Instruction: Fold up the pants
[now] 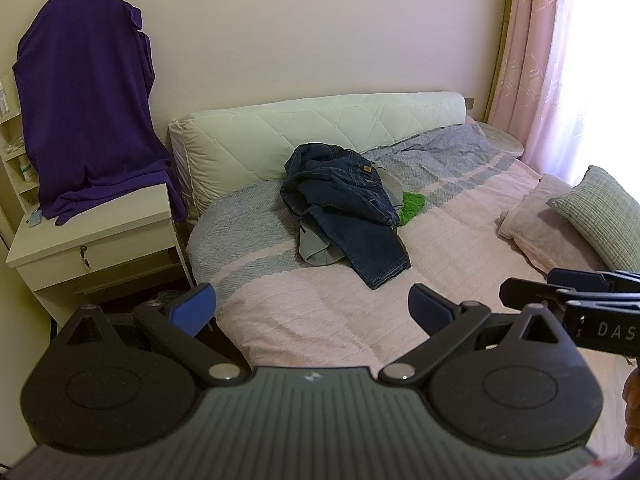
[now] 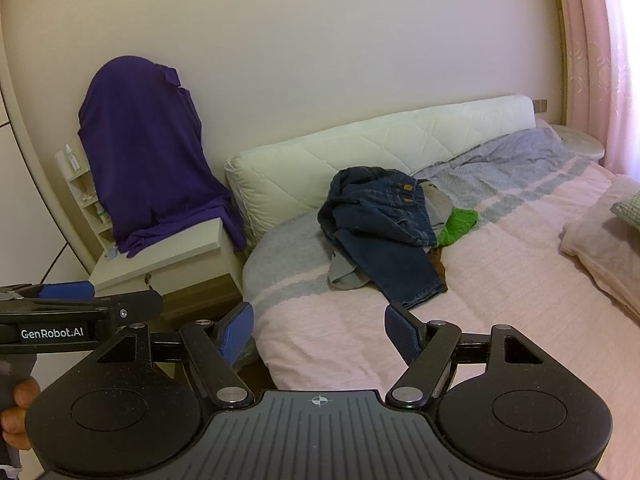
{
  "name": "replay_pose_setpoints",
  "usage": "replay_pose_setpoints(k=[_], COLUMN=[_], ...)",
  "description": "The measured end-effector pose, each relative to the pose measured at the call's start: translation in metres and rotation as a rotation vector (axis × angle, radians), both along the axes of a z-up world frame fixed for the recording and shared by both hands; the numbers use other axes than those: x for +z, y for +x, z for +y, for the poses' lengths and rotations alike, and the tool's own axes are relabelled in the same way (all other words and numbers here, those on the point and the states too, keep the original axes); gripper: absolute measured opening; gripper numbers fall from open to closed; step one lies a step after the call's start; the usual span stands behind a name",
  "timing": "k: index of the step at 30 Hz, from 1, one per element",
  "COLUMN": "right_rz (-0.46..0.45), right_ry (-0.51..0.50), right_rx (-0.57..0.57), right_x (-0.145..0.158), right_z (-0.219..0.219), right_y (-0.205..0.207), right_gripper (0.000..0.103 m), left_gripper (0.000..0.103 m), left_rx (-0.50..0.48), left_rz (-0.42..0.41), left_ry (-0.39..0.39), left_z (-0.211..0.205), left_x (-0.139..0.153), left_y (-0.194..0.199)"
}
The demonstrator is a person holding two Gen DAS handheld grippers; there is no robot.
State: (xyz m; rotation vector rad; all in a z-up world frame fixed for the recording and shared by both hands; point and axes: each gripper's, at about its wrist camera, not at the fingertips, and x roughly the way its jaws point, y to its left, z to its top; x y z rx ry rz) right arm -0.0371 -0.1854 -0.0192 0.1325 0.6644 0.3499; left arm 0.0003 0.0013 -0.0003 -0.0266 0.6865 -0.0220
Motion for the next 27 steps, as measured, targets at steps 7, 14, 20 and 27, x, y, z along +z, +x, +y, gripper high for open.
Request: replay_pose_setpoints(k=[7, 14, 20, 27], right_rz=[0.005, 0.014, 0.027, 0.042], right_ry=[0.009, 0.015, 0.024, 0.026], right_rx=[0.004, 0.006, 0.017, 0.027], right_x=[-0.003, -0.005, -0.008, -0.011], right_z=[-0.015, -0.020, -0.027, -0.030], right_y=[0.009, 0.013, 0.021, 0.029], right_gripper=[0.070, 0.070, 0.070, 0.070], left_gripper=[0.101, 0.101, 0.101, 0.101], left_rx=[-0.004, -0.007, 0.002, 0.010], left_rz=[0.003, 0.012, 0.017, 0.029], left_ry=[0.006, 0.020, 0.034, 0.036], left_z=[-0.001, -0.007, -0.015, -0.019], left_x=[0.000, -0.002, -0.006, -0.012], left_y=[0.010, 0.010, 0.016, 0.019])
